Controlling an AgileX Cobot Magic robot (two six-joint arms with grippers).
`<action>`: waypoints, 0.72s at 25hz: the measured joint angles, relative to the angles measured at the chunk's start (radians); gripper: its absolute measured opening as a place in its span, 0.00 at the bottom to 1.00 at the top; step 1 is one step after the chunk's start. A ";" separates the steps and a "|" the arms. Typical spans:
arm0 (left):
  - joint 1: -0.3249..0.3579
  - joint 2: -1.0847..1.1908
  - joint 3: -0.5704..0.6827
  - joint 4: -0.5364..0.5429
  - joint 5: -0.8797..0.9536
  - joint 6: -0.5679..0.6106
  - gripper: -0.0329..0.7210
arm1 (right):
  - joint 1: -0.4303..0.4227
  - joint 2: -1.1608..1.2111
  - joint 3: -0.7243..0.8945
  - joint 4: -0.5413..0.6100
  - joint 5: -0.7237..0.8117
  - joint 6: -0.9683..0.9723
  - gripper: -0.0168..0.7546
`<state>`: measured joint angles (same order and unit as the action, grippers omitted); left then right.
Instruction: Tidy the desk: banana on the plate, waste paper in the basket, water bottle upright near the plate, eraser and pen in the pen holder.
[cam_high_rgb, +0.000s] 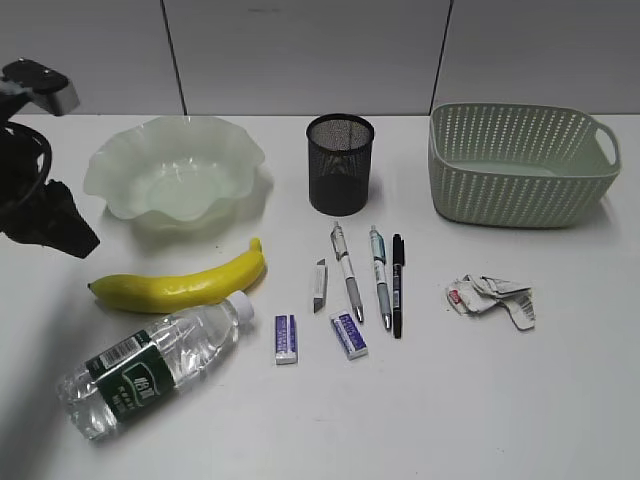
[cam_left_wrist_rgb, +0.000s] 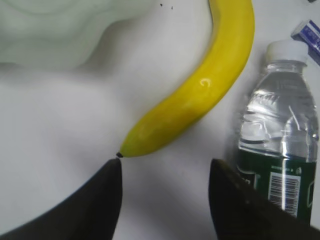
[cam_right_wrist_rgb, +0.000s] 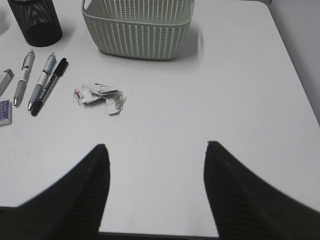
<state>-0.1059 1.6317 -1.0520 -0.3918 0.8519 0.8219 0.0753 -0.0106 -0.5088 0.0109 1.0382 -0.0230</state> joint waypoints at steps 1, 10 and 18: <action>0.000 0.021 -0.017 0.000 0.013 0.021 0.60 | 0.000 0.000 0.000 0.000 0.000 0.000 0.64; -0.089 0.162 -0.063 0.105 -0.001 0.078 0.73 | 0.000 0.000 0.000 0.000 0.000 0.000 0.64; -0.214 0.246 -0.064 0.286 -0.106 0.078 0.74 | 0.000 0.000 0.000 0.000 0.000 0.000 0.64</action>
<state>-0.3199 1.8776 -1.1158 -0.1058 0.7458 0.9002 0.0753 -0.0106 -0.5088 0.0109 1.0382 -0.0230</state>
